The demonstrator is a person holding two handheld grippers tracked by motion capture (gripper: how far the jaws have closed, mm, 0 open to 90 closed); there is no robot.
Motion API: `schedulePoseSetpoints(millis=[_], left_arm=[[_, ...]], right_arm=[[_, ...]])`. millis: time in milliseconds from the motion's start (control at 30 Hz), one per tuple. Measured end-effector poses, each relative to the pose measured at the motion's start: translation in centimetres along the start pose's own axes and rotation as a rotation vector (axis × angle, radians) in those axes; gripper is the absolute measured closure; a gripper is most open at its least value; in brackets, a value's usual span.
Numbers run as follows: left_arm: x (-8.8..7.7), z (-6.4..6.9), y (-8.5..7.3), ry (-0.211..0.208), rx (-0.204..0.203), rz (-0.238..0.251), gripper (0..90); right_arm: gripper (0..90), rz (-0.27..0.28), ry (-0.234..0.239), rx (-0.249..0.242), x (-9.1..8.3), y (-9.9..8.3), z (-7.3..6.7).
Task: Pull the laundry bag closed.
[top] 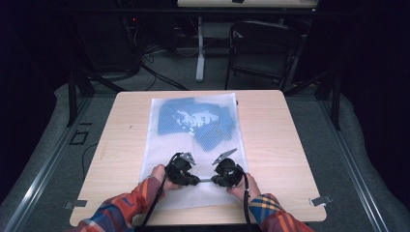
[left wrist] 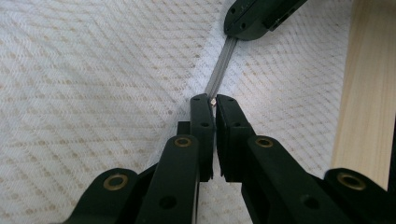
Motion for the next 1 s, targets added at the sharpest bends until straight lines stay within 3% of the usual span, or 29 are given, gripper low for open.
schedulePoseSetpoints(millis=[1000], left_arm=[[-1.5,-1.3,-1.6,-0.003,-0.048,-0.008,86.3]], right_arm=[[90.0,0.008,0.008,0.009,0.0,0.0,0.0]])
Point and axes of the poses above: each handheld gripper's, and its own axes: x roughly forward along the jaws, y roughly out of its top, z roughly to its right, the point moved 6 cm from there along x, roughly forward along the jaws, and after that the axes turned 14 degrees about -x, right-handed, at the moved point
